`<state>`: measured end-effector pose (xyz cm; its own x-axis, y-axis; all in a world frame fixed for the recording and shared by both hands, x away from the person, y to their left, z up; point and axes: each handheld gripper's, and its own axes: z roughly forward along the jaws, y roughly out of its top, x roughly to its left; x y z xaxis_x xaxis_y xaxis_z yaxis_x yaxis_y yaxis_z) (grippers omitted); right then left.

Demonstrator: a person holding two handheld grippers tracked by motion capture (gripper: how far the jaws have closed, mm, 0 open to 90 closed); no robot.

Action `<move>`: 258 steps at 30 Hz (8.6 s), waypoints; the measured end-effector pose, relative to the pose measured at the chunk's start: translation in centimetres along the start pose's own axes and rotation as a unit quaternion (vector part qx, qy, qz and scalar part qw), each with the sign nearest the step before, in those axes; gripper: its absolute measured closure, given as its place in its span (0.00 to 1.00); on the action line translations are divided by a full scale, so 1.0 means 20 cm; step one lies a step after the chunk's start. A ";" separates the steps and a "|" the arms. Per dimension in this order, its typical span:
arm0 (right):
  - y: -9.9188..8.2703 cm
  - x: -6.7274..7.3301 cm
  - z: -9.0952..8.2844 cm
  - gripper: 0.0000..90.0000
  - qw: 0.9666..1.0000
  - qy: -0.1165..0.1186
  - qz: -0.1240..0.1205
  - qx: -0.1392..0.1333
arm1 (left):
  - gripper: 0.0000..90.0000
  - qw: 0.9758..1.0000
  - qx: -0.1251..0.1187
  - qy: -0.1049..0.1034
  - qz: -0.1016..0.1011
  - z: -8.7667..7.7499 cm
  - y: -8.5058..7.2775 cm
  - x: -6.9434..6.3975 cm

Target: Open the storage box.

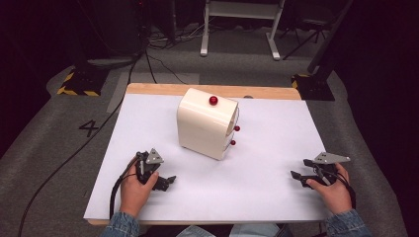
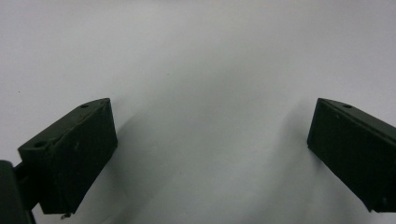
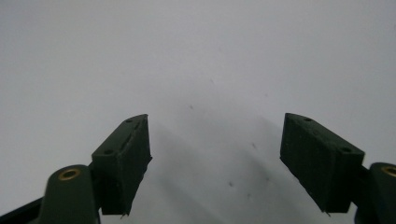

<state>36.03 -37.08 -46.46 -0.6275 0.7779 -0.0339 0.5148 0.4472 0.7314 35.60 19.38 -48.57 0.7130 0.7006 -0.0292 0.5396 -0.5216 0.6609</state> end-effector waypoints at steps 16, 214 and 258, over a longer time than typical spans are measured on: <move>0.24 0.11 -0.11 0.30 0.995 0.065 -0.003 -0.077 | 0.02 1.000 -0.001 0.000 0.000 0.00 0.00 0.00; 0.79 0.32 0.27 0.83 0.965 0.179 -0.104 -0.163 | 0.00 1.000 0.002 -0.003 0.002 0.00 0.00 0.00; 0.62 0.19 0.16 0.67 0.975 0.151 -0.086 -0.139 | 0.01 1.000 0.001 0.000 0.004 0.00 0.00 0.00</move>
<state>41.88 -27.13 -39.68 -0.8554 0.5180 -0.0001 0.2354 0.3889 0.8907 35.59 19.33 -48.58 0.7180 0.6957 -0.0238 0.5346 -0.5292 0.6589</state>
